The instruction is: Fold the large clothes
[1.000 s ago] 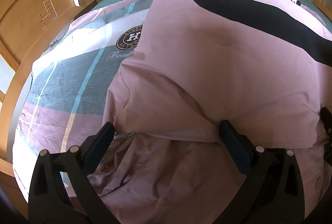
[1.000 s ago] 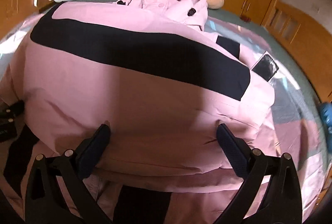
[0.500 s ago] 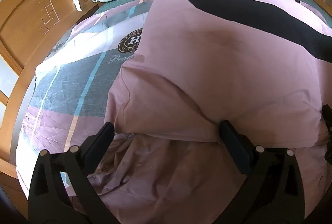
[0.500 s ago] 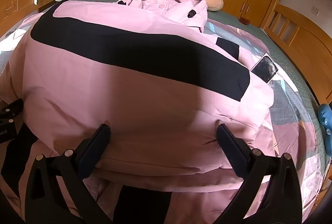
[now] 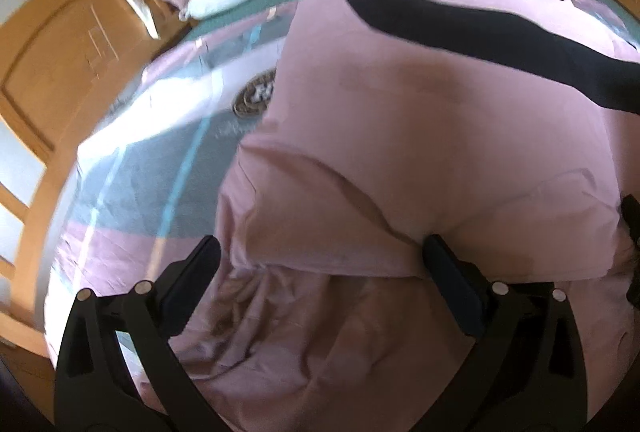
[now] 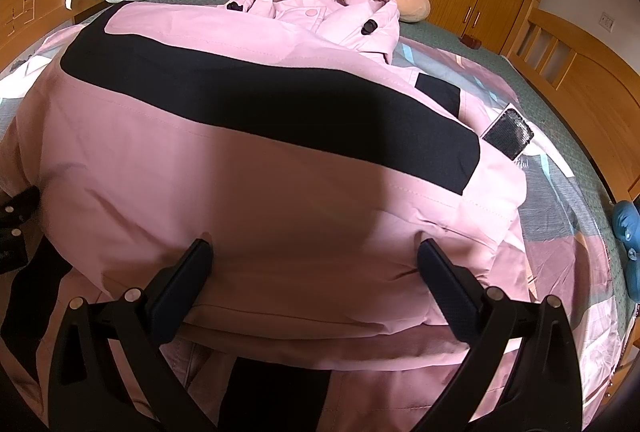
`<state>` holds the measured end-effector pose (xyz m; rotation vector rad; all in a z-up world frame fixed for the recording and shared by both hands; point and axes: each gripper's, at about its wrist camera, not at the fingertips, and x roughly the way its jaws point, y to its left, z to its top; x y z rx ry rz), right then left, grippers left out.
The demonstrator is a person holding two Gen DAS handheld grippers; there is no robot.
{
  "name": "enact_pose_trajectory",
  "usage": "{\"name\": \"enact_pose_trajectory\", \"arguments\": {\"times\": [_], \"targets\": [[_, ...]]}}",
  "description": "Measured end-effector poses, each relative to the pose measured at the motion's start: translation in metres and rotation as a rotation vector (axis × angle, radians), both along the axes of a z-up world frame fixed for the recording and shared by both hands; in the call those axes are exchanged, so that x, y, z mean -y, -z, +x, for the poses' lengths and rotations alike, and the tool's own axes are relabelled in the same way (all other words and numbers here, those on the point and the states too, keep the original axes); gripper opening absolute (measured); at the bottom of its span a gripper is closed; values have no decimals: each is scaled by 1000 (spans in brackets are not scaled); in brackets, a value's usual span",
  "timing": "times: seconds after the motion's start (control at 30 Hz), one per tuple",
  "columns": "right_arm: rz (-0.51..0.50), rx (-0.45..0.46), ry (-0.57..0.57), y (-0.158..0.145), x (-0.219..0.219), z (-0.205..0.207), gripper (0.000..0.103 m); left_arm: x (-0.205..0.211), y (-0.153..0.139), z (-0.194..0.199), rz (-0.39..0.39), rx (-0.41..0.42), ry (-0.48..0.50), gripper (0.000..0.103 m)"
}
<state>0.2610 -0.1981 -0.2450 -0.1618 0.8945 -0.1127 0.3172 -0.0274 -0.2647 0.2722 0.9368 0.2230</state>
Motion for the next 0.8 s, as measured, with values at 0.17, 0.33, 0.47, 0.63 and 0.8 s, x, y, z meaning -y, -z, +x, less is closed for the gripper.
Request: {"name": "enact_pose_trajectory", "arguments": {"times": [0.17,0.33,0.47,0.63,0.8], "targets": [[-1,0,1,-1,-1,-1,102,-4,5,1,-28,-9,-21,101],[-1,1,1,0,-1,-1,102,-7,8,1,-62,-20,-26,101],[-3,1,1,-1,-1,-1,102,-6,7,0,-49,-14,-24,101],[-3,0,1,-1,-1,-1,102,-4,7,0,-31,-9,-21,101],[14,-9,2,-1,1,1,102,-5,3,0,-38,-18,-24,101]]}}
